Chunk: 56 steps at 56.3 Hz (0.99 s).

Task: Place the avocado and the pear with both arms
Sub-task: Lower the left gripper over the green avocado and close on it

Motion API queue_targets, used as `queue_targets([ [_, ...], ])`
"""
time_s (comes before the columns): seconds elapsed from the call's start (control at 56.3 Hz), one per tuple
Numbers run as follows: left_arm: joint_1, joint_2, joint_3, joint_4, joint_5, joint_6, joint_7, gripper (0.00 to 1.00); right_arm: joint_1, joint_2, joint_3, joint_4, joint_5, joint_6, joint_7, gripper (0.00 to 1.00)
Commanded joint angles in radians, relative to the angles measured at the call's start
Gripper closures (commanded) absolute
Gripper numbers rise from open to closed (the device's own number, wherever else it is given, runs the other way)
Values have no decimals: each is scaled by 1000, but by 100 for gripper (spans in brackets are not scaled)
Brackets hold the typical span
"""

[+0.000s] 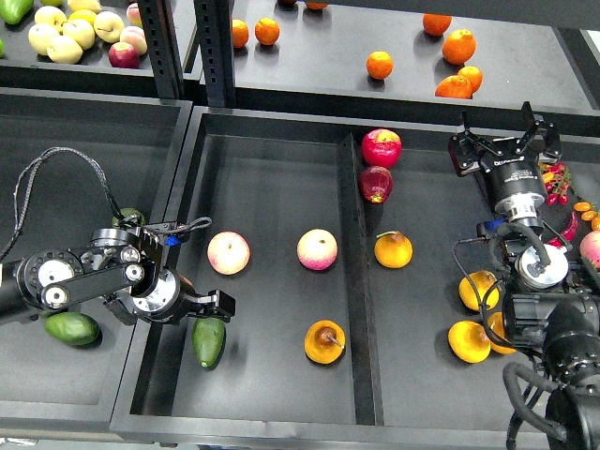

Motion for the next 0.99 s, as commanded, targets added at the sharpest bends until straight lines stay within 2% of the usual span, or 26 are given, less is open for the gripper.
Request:
queue_targets([
  [0.0, 7, -22, 3, 26, 0, 0, 0, 1, 0, 0, 0, 2, 0, 0, 0, 0],
  [0.977, 34, -86, 23, 151, -5, 0, 0, 1, -23, 0, 18, 40, 12, 0, 0, 0],
])
